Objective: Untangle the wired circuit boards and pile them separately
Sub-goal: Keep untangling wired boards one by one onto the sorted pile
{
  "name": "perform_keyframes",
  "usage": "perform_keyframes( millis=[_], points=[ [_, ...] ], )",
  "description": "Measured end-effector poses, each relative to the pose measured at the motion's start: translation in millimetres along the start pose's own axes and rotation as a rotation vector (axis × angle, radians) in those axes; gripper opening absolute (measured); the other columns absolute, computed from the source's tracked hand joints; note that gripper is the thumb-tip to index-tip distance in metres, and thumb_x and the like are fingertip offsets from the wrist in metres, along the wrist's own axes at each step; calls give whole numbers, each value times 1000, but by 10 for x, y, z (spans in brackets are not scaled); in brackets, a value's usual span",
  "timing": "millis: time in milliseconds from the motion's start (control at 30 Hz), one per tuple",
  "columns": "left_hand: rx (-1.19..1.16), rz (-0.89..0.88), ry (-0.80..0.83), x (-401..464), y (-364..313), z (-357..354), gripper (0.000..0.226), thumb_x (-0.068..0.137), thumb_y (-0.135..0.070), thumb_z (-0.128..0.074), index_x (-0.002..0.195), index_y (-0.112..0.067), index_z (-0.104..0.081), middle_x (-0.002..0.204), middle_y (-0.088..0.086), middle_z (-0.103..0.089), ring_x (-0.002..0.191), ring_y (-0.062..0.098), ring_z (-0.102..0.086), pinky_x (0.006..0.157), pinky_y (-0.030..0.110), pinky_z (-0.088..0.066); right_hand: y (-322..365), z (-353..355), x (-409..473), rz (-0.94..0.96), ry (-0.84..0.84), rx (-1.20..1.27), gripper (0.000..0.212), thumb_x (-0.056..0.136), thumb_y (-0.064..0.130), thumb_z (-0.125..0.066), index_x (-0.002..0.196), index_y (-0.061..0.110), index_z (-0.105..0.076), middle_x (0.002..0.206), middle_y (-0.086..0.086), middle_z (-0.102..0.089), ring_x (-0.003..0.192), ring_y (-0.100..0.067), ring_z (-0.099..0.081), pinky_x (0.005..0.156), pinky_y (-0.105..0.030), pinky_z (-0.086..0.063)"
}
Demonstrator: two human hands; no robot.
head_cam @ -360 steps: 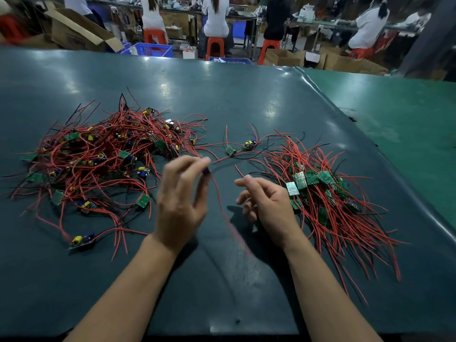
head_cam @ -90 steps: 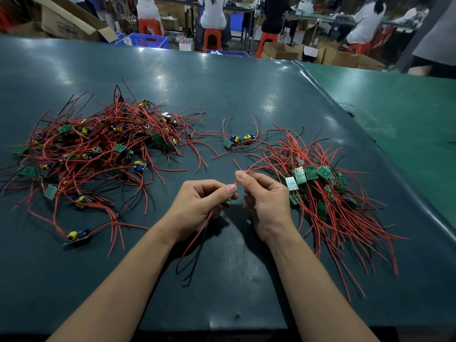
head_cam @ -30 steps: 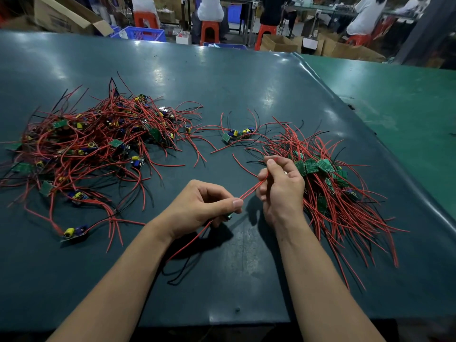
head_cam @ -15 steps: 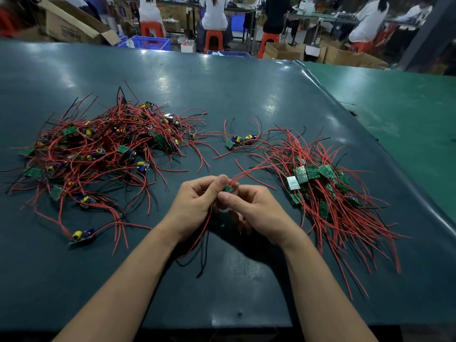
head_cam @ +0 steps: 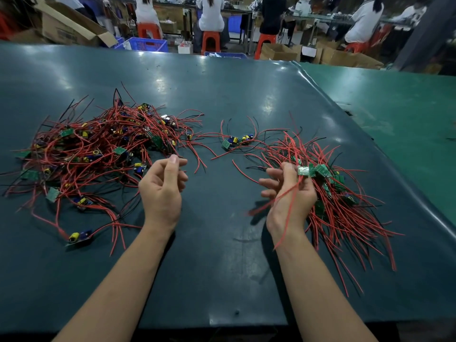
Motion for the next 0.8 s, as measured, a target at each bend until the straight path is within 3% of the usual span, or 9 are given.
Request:
perform_keyframes(
  millis=[100,333,433,500,567,667,800],
  points=[
    [4,26,53,-15,32,-57,25,94,-35,-54,82,-19,-70,57,-9,-58,54,7,-50,52,18,-42,-279,25,9,-288,-1,187,18,100,16,-43,91,9,-57,71,-8,-72,55,-18,-70,41,-17,-46],
    [13,64,89,-30,52,-77,25,91,-37,-55,82,-20,-70,58,-7,-58,56,9,-50,53,21,-41,-281,-67,45,-478,140,435,59,98,30,-32,63,12,-76,63,-1,-70,49,-14,-63,42,-14,-42],
    [37,53,90,-28,43,-76,23,95,-31,-56,82,-18,-70,58,-7,-58,56,9,-50,53,20,-42,-283,-164,4,-529,242,466,63,98,33,-30,62,12,-77,61,-1,-68,48,-14,-61,42,-15,-41],
    [86,32,81,-29,31,-76,22,99,-23,-56,83,-15,-70,59,-4,-58,54,7,-50,53,20,-42,-395,-264,-113,-585,311,305,62,98,33,-31,60,11,-75,58,-3,-66,45,-15,-58,41,-15,-40],
    [184,-3,77,-43,10,-81,21,99,-19,-56,83,-15,-69,60,-1,-58,53,6,-50,53,22,-42,-520,-371,-271,-572,424,-25,56,100,33,-39,61,8,-72,55,-6,-63,41,-14,-55,39,-15,-39],
    [384,-166,81,-105,-154,-111,17,97,-22,-59,83,-18,-67,62,-3,-60,55,7,-54,57,23,-43,-513,-518,-412,-304,564,-443,37,99,26,-54,69,8,-66,55,-6,-64,39,-12,-51,37,-17,-38],
    [1026,-450,-67,-204,-406,-132,19,88,-33,-57,89,-18,-69,81,-1,-66,84,28,-56,77,41,-36,-324,-538,-394,-29,530,-534,35,99,22,-57,68,7,-65,52,-4,-61,38,-9,-47,38,-17,-35]
  ],
)
Point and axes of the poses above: each hand's wrist, its own x-axis towards the middle knuckle, its own z-axis out of the back of the hand, y = z × x, the point moved 10 cm from there along x, towards the middle knuckle
